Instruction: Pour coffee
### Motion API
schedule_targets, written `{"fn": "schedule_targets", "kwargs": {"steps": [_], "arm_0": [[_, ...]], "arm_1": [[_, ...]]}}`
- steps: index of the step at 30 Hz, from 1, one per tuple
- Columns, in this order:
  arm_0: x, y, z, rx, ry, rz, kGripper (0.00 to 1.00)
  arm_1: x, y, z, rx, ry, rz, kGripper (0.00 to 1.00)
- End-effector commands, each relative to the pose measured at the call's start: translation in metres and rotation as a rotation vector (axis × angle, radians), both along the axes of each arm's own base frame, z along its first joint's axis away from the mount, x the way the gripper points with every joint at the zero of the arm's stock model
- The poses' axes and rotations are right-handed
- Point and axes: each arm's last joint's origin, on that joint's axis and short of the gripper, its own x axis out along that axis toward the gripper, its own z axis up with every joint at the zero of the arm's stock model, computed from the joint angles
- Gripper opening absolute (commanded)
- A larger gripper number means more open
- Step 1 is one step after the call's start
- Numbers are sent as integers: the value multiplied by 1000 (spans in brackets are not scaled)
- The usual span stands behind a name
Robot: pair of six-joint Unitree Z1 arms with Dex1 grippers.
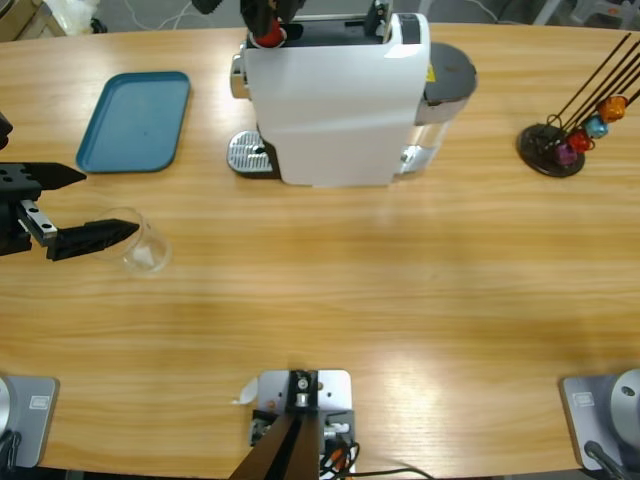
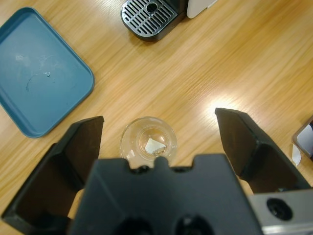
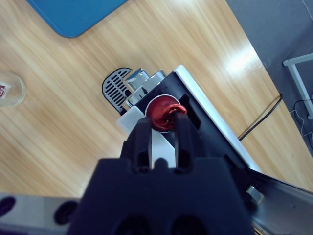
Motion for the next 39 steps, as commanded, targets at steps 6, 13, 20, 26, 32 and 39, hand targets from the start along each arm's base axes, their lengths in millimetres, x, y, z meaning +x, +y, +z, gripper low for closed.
{"fn": "schedule_targets", "kwargs": {"steps": [6,13,20,26,32,39], "arm_0": [[-4,4,-8,-1,17,3,991],[-3,4,-8,0,18,3,991],[-2,2,-9,2,20,3,991],[1,-1,-8,-5,15,2,991],[2,-3,-4,-20,6,1,987],[1,-2,2,-37,-14,-3,991]], "arm_1": [[23,9,-42,-78,81,-27,140],[30,1,-40,-84,69,-54,145],[28,-3,-34,-78,71,-63,145],[14,-23,2,-71,-40,-114,687],[-8,-35,37,-28,-140,-140,1000],[-57,-36,73,216,62,114,679]]}}
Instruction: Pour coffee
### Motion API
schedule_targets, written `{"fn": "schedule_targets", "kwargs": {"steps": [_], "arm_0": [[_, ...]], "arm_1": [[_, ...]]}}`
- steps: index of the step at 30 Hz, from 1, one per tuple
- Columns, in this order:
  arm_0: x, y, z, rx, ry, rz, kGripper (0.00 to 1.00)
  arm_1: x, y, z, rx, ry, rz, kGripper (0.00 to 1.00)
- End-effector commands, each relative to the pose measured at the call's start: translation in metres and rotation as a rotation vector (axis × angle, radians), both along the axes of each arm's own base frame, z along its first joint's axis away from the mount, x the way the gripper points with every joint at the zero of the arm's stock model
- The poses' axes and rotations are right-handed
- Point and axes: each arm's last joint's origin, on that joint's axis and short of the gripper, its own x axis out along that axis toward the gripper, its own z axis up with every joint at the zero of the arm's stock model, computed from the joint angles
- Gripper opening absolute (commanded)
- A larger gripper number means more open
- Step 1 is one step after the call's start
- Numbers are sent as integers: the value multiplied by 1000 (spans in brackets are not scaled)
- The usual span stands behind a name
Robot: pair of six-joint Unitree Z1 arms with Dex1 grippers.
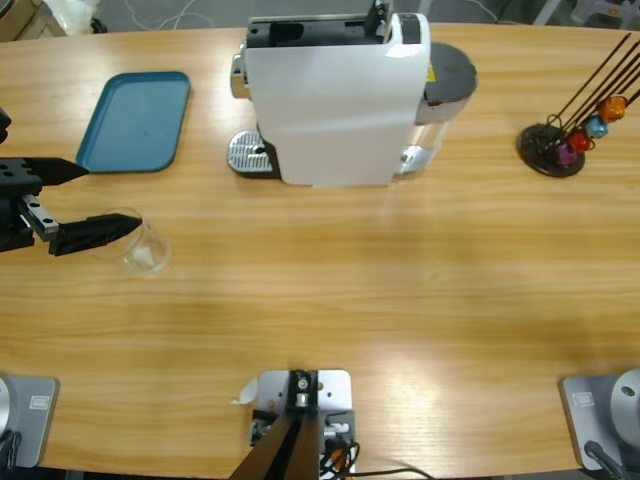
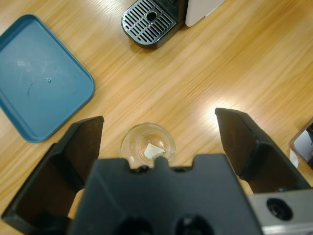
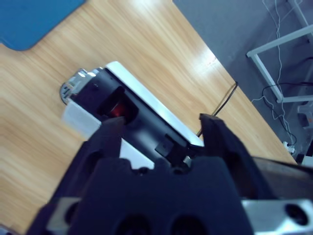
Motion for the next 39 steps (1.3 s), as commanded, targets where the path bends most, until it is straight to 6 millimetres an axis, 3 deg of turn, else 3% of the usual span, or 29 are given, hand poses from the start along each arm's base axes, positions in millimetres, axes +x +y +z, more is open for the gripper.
{"fn": "schedule_targets", "kwargs": {"steps": [1,3,4,5,8,12,14,16,18,21,25,28,32,39], "arm_0": [[0,-1,2,-21,-4,-4,991],[1,-1,4,-23,-8,-3,991],[0,-1,4,-25,-10,-3,988],[0,0,5,-29,-12,-3,987],[-4,4,10,-49,-25,-6,979],[-9,8,15,-83,-33,-21,973],[-10,10,18,-93,-39,-21,973],[-11,11,20,-100,-47,-22,973],[-11,11,22,-103,-50,-22,973],[-12,11,24,-109,-53,-20,972],[-16,16,26,-106,-50,-21,968],[-23,24,28,-103,-47,-22,968],[-31,33,41,-136,-77,-23,968],[-34,36,32,-106,-51,-21,968]], "arm_1": [[-57,-4,36,229,217,262,524],[-64,-6,32,207,277,254,399],[-67,-8,31,205,304,249,163],[-72,-10,30,200,313,242,0],[-79,-22,35,200,290,132,0],[-89,-50,23,214,312,-112,0],[-99,-76,14,266,282,-259,0],[-117,-117,3,404,241,-391,0],[-132,-149,-5,509,191,-426,0],[-138,-174,-7,606,59,-503,0],[-119,-171,-9,757,-33,-579,0],[-84,-159,-13,862,-51,-628,0],[-37,-131,-31,867,-65,-699,0],[-11,-100,-39,861,-38,-699,0]]}}
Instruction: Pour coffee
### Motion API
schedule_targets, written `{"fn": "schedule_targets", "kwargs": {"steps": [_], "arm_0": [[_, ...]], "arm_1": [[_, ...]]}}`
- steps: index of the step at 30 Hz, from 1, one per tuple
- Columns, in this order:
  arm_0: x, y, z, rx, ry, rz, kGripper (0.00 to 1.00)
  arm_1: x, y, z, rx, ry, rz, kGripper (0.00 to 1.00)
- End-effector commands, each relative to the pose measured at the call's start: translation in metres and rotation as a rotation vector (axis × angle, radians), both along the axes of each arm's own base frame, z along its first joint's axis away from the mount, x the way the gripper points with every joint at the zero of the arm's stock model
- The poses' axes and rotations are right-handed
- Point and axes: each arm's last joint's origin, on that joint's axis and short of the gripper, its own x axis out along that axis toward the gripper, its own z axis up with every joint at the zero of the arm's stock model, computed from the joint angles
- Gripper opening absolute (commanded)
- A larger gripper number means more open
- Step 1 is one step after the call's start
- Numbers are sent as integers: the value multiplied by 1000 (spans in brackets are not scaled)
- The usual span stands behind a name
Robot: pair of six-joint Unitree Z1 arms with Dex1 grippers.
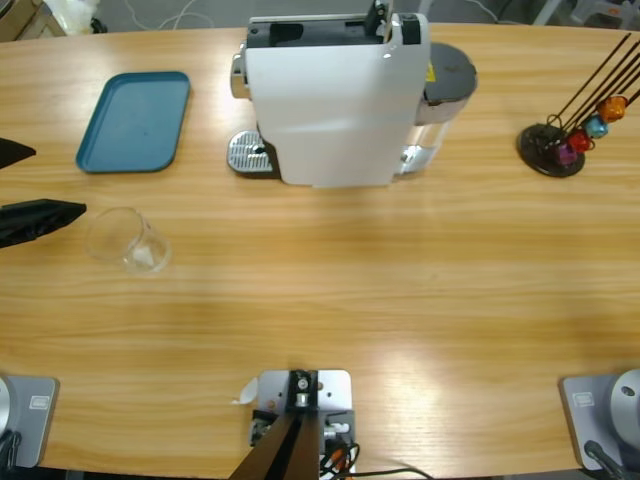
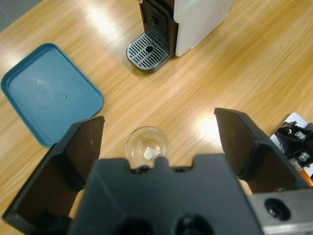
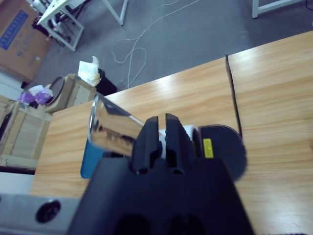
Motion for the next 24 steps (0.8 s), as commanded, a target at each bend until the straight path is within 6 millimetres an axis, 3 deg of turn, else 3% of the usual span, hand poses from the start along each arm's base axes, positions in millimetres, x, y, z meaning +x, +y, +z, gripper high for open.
{"fn": "schedule_targets", "kwargs": {"steps": [1,10,18,24], "arm_0": [[-8,9,-6,5,22,-4,968],[-11,12,-11,4,31,2,968],[-10,12,-8,-4,28,9,968],[-11,12,-11,1,34,8,968]], "arm_1": [[37,40,-29,-18,68,15,0],[28,60,-6,65,40,75,0],[27,108,-42,41,130,152,0],[37,127,-60,30,171,174,0]]}}
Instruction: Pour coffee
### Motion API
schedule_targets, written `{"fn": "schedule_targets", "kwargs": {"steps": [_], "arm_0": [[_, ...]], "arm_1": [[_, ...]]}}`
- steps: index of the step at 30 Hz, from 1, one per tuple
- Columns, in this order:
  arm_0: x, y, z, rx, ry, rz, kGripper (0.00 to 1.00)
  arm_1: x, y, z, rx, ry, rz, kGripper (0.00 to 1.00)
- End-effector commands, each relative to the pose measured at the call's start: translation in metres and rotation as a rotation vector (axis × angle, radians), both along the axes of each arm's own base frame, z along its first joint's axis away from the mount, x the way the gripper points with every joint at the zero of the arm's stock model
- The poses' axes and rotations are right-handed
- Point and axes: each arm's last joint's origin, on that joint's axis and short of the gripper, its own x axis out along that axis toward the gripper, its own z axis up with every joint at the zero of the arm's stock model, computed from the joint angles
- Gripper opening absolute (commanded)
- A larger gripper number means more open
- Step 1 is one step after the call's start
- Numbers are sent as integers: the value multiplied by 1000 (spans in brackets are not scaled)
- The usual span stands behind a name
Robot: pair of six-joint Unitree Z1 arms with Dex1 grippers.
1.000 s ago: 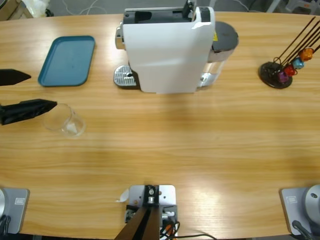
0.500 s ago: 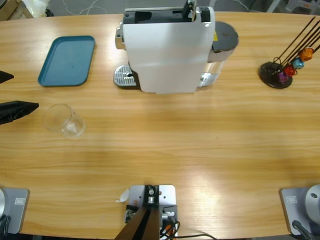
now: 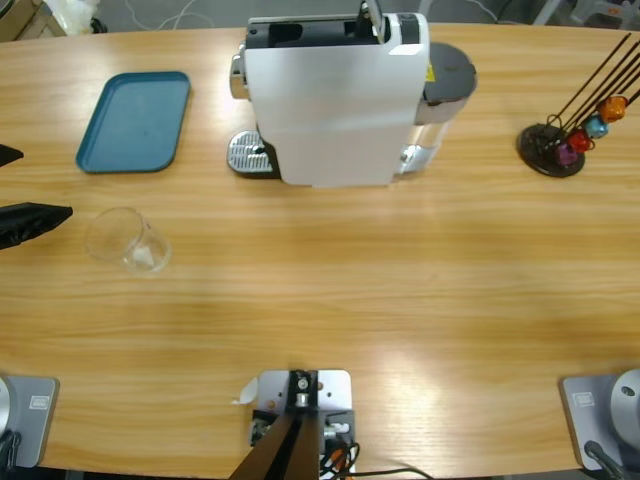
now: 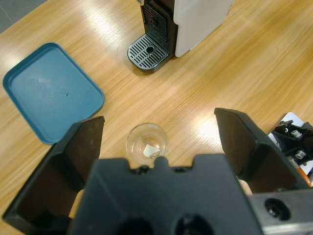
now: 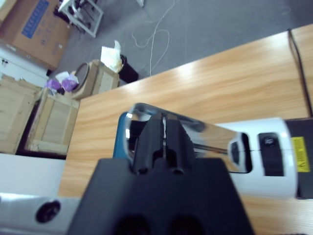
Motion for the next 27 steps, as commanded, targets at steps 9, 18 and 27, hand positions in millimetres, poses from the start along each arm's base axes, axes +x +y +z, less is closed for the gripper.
{"fn": "schedule_targets", "kwargs": {"steps": [9,18,27], "arm_0": [[-5,5,-11,21,42,0,968],[-3,3,-11,28,48,0,968],[-1,0,-13,39,58,0,968]], "arm_1": [[28,75,-84,-94,173,118,0],[35,88,-122,-123,253,116,0],[36,92,-165,-181,343,114,0]]}}
